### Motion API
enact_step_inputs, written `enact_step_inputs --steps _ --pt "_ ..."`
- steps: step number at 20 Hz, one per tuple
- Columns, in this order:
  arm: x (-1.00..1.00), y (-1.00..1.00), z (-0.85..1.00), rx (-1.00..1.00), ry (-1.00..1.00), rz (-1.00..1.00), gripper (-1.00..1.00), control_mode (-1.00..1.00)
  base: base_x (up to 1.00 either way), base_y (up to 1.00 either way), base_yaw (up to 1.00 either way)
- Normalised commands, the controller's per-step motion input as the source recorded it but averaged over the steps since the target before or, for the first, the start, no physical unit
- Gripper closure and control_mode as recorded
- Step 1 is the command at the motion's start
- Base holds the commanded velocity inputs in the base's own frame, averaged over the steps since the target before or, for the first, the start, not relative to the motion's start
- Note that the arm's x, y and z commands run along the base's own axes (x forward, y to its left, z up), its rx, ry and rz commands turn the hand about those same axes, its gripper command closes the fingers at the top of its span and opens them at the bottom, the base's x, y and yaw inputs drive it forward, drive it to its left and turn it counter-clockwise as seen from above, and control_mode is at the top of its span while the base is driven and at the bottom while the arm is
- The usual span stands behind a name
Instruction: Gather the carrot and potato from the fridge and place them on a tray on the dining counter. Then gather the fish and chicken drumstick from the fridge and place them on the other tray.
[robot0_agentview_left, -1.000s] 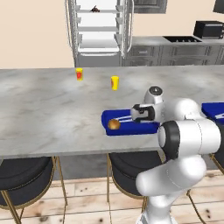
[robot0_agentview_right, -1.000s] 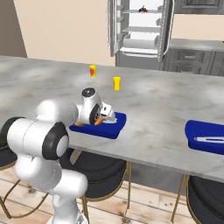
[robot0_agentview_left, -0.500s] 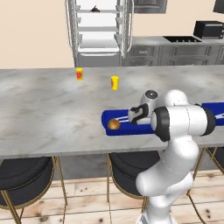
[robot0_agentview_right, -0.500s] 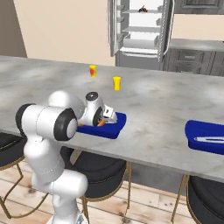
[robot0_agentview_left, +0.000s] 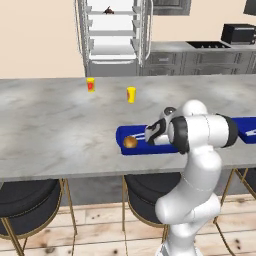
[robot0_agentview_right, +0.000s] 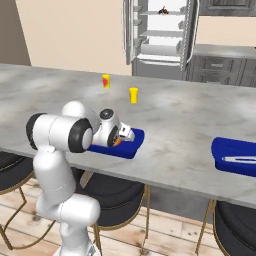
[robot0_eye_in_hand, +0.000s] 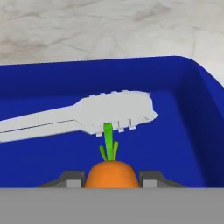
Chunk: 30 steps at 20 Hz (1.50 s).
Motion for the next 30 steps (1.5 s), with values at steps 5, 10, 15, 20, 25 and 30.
enact_step_inputs --steps 5,10,15,20,25,30 --pt "0.14 -0.02 -0.1 0.0 -0.03 0.0 1.0 -1.0 0.0 0.0 0.0" --pt "0.26 0.0 -0.07 0.0 -0.01 0.0 1.0 -1.0 0.0 0.0 0.0" --pt "0.19 0.02 -0.08 -0.01 -0.03 0.0 -1.0 -1.0 0.0 0.0 0.0" --pt "0.03 0.0 -0.02 0.0 -0.03 0.0 -1.0 -1.0 0.0 0.0 0.0" --pt "-0.21 0.0 0.54 -0.01 -0.11 0.0 -1.0 -1.0 0.0 0.0 0.0" --pt "0.05 0.22 0.96 -0.04 -0.19 -0.2 -1.0 -1.0 0.0 0.0 0.0"
